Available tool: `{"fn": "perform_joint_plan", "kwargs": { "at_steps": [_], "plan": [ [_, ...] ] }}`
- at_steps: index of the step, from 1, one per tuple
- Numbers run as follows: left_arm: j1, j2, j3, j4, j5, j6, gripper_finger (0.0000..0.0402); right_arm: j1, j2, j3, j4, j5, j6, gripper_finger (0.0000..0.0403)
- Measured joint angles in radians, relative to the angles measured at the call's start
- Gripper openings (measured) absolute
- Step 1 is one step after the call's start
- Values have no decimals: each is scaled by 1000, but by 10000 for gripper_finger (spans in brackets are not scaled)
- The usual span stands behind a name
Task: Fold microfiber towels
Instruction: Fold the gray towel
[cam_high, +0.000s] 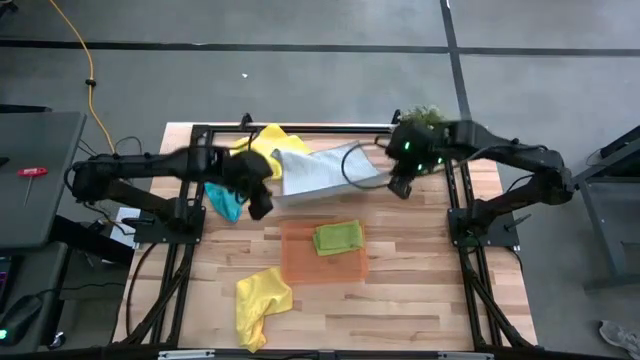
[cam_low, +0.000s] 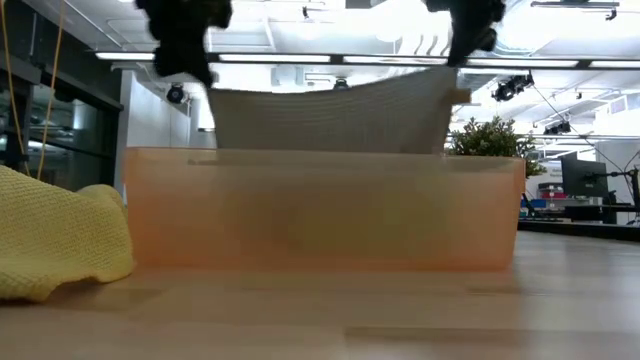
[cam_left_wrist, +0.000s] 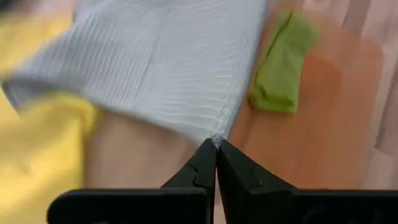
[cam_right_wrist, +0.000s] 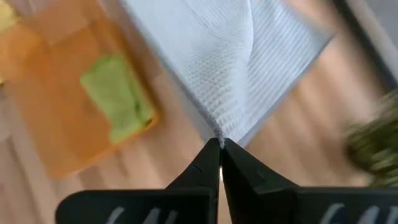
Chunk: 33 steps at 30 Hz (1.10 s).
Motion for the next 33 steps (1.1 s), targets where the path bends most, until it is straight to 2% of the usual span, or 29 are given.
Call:
{"fn": "perform_joint_plan", "kwargs": {
  "at_steps": [3, 6, 10, 14, 18, 25, 29, 33],
  "plan": [
    [-83, -25, -79, -1, 4, -159, 0, 88, 0, -80, 23, -16, 113, 0],
    [-155, -41, -110, 0, 55, -281, 0, 161, 1, -143, 61, -26, 203, 0],
    [-219, -45, -94, -3, 79, -359, 0, 206, 1, -161, 106, -31, 279, 0],
    [-210, -45, -53, -4, 118, -345, 0, 212, 1, -127, 115, -54, 311, 0],
    [-134, -45, -36, -7, 63, -296, 0, 172, 1, -118, 137, 16, 335, 0],
    [90, -36, -34, -9, -77, -174, 0, 39, 1, -195, 176, 124, 365, 0],
    [200, -4, -34, -8, -83, -96, 0, -30, 1, -289, 282, 136, 364, 0],
    [257, 55, -34, -7, -74, -39, 0, -71, 1, -398, 460, 127, 366, 0]
  ]
}}
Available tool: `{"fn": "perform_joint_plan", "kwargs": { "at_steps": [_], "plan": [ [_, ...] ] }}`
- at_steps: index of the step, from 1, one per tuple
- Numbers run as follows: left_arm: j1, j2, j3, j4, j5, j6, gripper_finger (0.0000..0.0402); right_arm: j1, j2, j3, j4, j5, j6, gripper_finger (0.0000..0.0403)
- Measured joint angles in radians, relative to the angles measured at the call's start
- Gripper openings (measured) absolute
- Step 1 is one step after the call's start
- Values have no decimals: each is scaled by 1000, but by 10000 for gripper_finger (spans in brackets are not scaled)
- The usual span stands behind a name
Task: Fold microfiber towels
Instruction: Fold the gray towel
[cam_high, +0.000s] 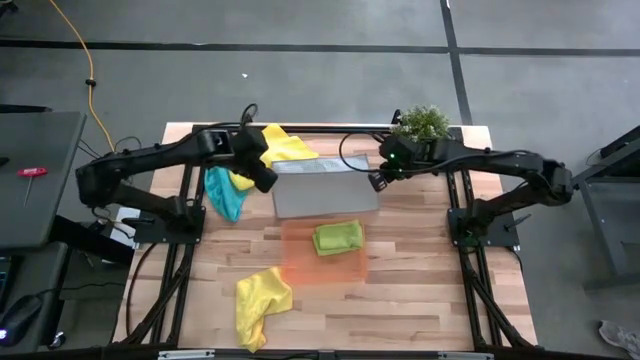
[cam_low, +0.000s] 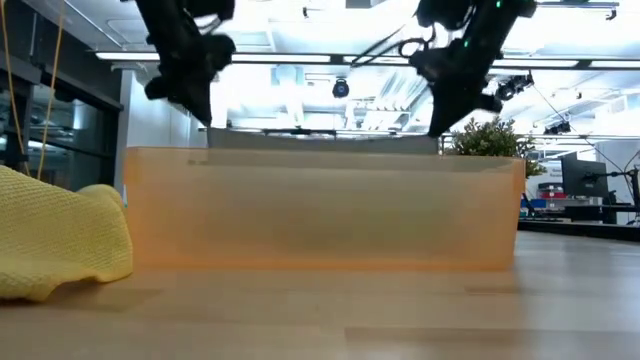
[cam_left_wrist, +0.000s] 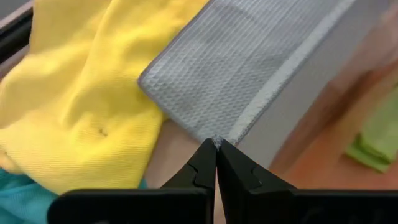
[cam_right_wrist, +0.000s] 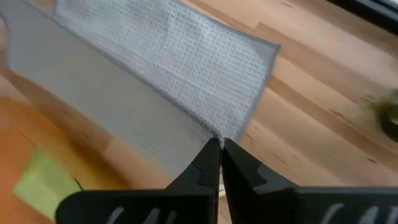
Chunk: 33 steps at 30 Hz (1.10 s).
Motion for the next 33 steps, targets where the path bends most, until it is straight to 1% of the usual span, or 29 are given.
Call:
{"fn": "perform_joint_plan", "kwargs": {
  "at_steps": [3, 5, 9, 12, 15, 18, 23, 28, 33],
  "plan": [
    [6, 56, 0, 0, 4, 2, 0, -18, 3, -65, 108, -16, 10, 0],
    [-1, 97, 0, 0, 0, 2, 0, -28, 10, -102, 147, -16, 29, 0],
    [-23, 173, 0, 13, -62, -5, 0, -33, 35, -158, 208, -17, 49, 0],
    [-31, 217, 0, 48, -117, -13, 0, -33, 77, -168, 235, 4, 49, 0],
    [-31, 249, 0, 84, -132, -30, 0, -38, 122, -168, 293, 37, 43, 0],
    [-31, 279, 0, 104, -164, -34, 0, -52, 165, -168, 348, 45, 46, 0],
    [-27, 313, -1, 98, -237, -39, 0, -72, 216, -168, 381, 69, 47, 0],
    [-15, 315, -1, 107, -342, -60, 0, -99, 250, -168, 436, 75, 44, 0],
    [16, 315, -1, 110, -353, -47, 0, -131, 294, -168, 501, 70, 47, 0]
  ]
}}
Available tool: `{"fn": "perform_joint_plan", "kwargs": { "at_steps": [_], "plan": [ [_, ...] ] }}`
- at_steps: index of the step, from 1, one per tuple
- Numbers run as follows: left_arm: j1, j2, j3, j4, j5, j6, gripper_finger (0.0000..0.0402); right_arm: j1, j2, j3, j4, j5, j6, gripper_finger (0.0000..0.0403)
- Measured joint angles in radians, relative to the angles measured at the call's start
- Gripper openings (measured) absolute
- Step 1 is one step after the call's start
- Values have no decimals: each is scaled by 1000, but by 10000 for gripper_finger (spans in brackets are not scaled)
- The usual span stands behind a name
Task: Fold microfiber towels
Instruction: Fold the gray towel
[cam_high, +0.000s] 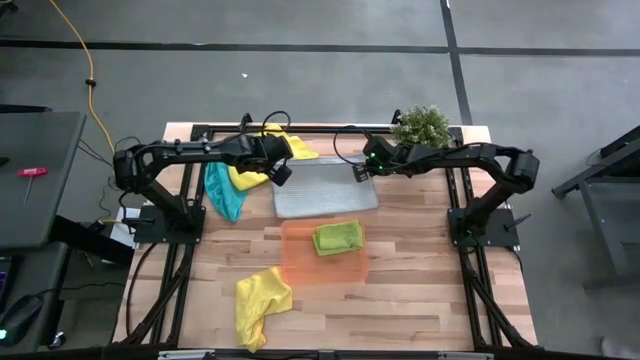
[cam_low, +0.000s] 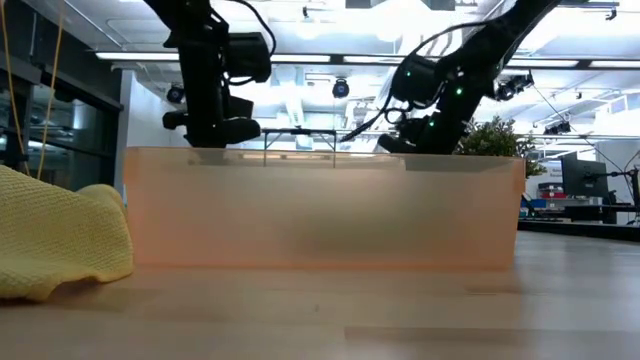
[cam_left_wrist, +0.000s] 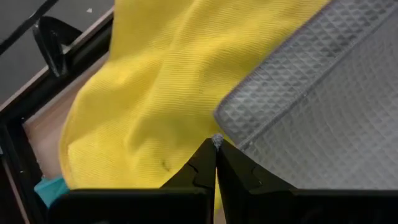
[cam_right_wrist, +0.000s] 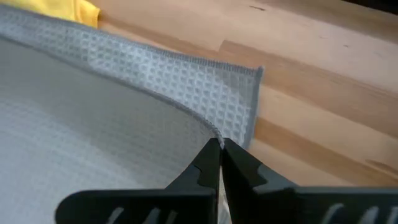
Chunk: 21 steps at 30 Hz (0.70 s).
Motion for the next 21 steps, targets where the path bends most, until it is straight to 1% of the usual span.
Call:
{"fn": "perform_joint_plan", "kwargs": {
  "at_steps": [6, 12, 18, 21],
  "plan": [
    [34, 0, 0, 37, 0, 14, 0, -22, 53, 0, 83, -7, -3, 0],
    [48, 0, 0, 36, 20, 32, 0, -32, 70, 0, 106, -7, 1, 0],
    [59, 0, 0, 95, 1, 51, 0, -33, 70, 0, 111, 74, 1, 0],
    [66, 0, 0, 129, 2, 50, 0, -33, 70, 0, 111, 84, 1, 0]
  ]
}}
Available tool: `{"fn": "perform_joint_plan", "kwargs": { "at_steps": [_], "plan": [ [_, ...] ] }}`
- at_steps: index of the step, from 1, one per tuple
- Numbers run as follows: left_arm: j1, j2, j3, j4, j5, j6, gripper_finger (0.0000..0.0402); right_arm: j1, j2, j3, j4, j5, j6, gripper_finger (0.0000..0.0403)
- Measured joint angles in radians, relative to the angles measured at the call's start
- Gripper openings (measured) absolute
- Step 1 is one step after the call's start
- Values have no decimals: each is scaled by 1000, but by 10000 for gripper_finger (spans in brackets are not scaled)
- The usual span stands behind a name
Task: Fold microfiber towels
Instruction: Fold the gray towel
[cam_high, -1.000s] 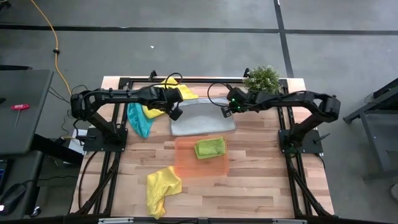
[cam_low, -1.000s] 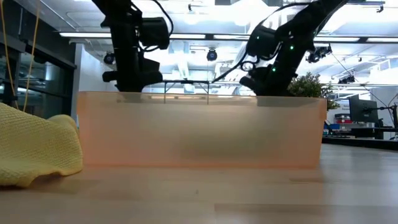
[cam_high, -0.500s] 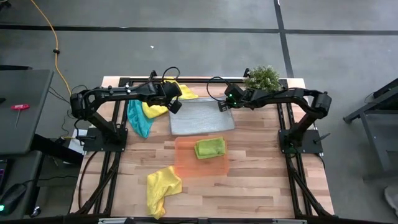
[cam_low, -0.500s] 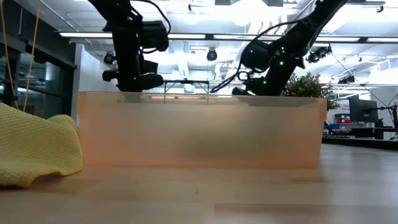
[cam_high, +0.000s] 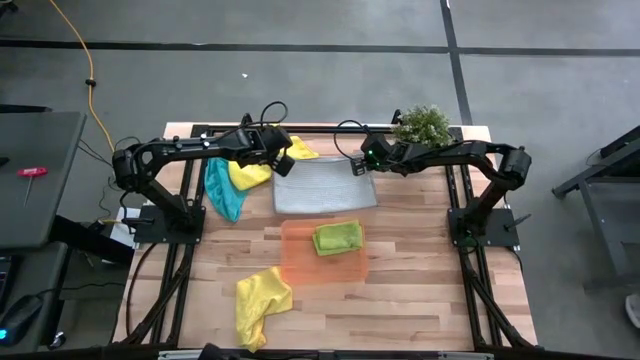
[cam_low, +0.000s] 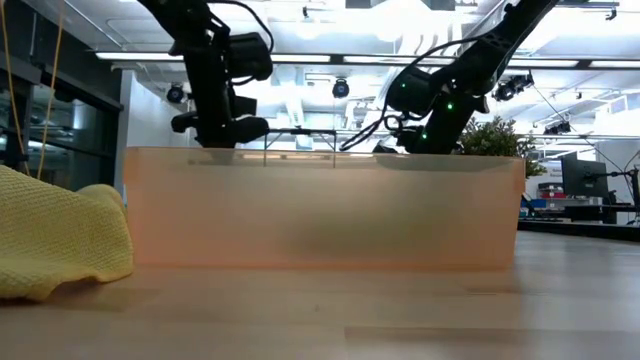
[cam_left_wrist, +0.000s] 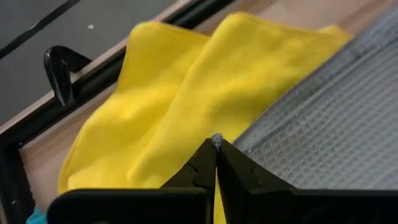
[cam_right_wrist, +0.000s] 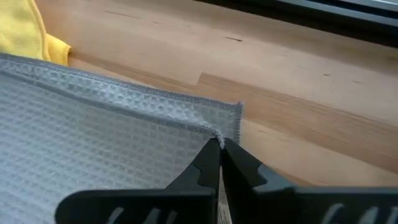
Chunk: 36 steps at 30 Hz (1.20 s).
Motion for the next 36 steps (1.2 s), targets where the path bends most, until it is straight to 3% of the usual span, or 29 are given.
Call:
{"fn": "perform_joint_plan", "kwargs": {
  "at_steps": [9, 36],
  "plan": [
    [8, 1, 0, 10, -14, 0, 0, 0, 0, 0, 1, 75, 59, 0],
    [7, 1, 0, -59, 21, 27, 16, 1, 0, 0, 4, 63, 78, 4]
  ]
}}
